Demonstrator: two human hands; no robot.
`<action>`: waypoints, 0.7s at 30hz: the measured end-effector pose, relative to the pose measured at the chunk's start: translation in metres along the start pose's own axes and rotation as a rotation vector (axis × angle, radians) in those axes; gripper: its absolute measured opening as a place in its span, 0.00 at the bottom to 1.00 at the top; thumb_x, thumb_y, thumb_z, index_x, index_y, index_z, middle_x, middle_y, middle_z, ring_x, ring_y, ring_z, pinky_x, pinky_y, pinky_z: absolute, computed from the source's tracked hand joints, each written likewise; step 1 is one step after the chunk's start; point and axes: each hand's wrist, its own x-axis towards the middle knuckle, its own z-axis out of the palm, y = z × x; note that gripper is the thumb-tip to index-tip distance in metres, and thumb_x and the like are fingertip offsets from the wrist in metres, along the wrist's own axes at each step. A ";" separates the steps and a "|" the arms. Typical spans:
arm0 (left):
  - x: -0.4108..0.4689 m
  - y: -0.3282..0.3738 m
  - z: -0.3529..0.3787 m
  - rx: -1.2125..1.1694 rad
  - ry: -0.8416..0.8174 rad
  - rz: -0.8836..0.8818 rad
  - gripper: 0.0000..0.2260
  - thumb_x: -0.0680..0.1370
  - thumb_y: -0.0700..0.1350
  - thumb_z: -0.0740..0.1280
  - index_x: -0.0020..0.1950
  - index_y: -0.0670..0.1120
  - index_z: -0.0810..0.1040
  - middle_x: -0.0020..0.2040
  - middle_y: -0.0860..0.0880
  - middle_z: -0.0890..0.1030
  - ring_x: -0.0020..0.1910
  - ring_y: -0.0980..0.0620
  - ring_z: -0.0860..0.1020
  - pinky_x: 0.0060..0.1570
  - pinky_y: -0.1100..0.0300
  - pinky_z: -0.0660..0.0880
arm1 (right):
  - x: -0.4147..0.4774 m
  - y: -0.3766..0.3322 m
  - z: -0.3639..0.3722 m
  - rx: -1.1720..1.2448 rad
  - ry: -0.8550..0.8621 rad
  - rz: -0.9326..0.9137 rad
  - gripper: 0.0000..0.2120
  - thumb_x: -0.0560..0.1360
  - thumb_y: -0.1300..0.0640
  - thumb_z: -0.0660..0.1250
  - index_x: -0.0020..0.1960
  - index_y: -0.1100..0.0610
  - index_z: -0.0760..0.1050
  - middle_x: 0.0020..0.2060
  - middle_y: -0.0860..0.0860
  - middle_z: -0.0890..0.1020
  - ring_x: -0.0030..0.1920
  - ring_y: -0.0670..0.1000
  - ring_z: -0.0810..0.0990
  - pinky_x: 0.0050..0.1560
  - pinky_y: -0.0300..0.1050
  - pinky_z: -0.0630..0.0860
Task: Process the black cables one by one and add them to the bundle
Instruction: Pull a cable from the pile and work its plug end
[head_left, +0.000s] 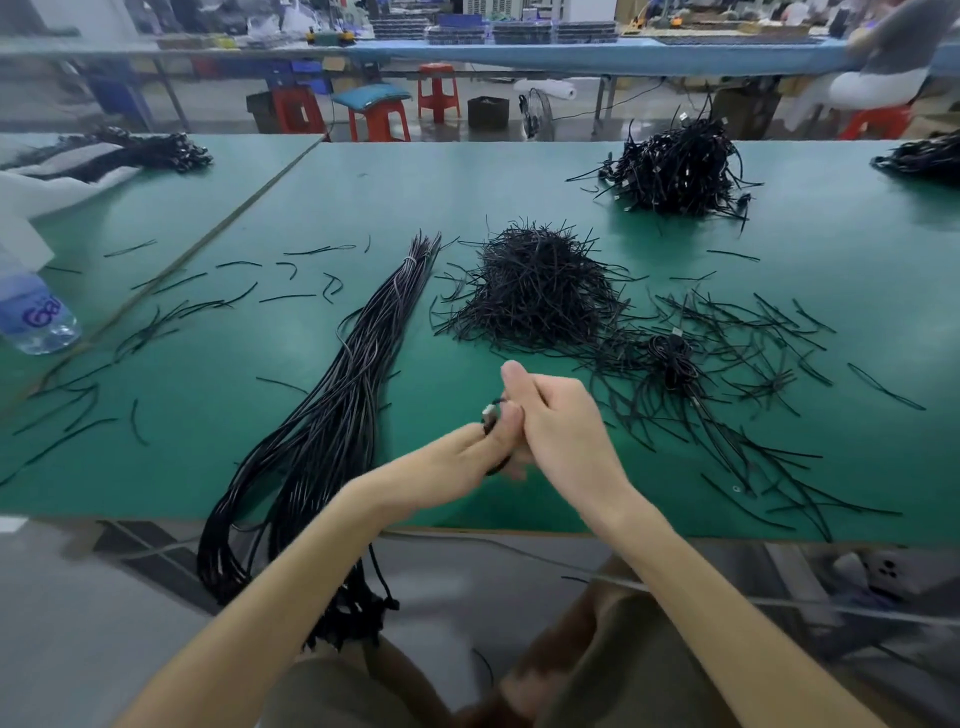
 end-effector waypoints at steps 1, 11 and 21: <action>0.003 -0.004 0.004 -0.092 0.043 0.013 0.28 0.85 0.58 0.43 0.51 0.45 0.78 0.54 0.53 0.84 0.46 0.62 0.80 0.59 0.74 0.70 | -0.002 -0.003 0.001 -0.051 0.031 -0.033 0.25 0.84 0.47 0.60 0.32 0.58 0.71 0.26 0.44 0.78 0.28 0.47 0.73 0.34 0.44 0.69; 0.017 0.004 -0.010 -1.116 0.090 0.087 0.30 0.86 0.61 0.47 0.73 0.40 0.73 0.70 0.46 0.78 0.68 0.53 0.77 0.66 0.59 0.73 | -0.034 0.010 0.016 -0.183 -0.019 -0.219 0.17 0.85 0.49 0.60 0.38 0.50 0.73 0.24 0.45 0.71 0.27 0.48 0.69 0.32 0.43 0.62; 0.016 0.000 -0.012 -1.338 0.191 0.140 0.14 0.86 0.49 0.58 0.41 0.51 0.74 0.31 0.55 0.66 0.23 0.57 0.61 0.29 0.63 0.65 | -0.019 0.029 0.002 -0.198 -0.098 0.033 0.16 0.78 0.37 0.67 0.52 0.50 0.73 0.31 0.46 0.76 0.29 0.44 0.72 0.32 0.37 0.66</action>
